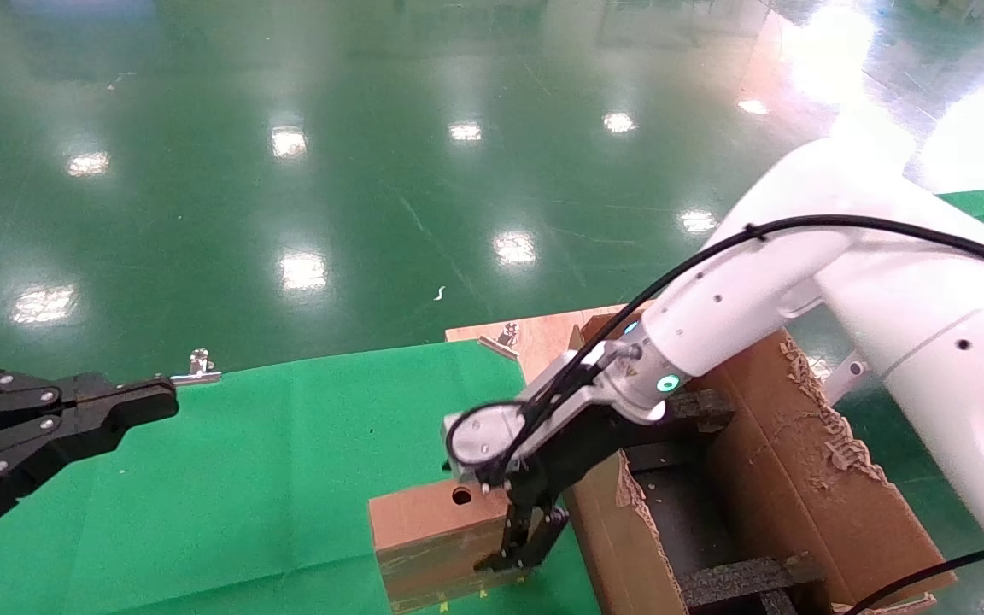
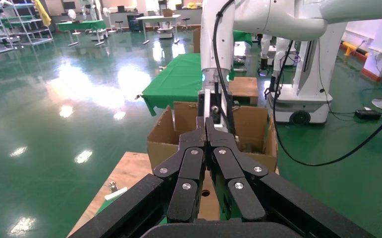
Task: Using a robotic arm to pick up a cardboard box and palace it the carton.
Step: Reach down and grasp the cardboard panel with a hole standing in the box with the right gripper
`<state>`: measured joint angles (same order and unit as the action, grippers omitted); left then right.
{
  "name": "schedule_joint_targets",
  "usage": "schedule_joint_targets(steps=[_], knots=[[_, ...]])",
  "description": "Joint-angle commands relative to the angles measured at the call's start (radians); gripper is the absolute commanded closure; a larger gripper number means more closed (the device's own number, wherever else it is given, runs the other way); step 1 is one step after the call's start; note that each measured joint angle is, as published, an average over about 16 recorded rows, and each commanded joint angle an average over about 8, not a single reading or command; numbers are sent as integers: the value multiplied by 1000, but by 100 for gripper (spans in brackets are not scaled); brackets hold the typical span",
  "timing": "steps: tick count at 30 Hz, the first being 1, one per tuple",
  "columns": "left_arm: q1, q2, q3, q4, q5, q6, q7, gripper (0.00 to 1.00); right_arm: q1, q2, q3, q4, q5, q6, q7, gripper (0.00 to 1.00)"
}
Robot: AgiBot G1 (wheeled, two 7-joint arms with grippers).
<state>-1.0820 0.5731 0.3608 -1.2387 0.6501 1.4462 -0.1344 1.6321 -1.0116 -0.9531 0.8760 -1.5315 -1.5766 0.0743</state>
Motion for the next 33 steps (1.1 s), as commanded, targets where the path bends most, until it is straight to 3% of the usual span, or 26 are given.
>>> schedule_joint_targets(steps=[1, 4, 6, 33], knots=[[0, 0, 0, 0, 0, 0, 0, 0, 8, -12, -17, -10, -5, -5, -8, 58], [0, 0, 0, 0, 0, 0, 0, 0, 15, -18, -28, -14, -12, -7, -11, 93], [0, 0, 0, 0, 0, 0, 0, 0, 15, -17, -28, -14, -12, -8, -11, 100], [0, 0, 0, 0, 0, 0, 0, 0, 0, -4, -4, -5, 1, -3, -5, 100]])
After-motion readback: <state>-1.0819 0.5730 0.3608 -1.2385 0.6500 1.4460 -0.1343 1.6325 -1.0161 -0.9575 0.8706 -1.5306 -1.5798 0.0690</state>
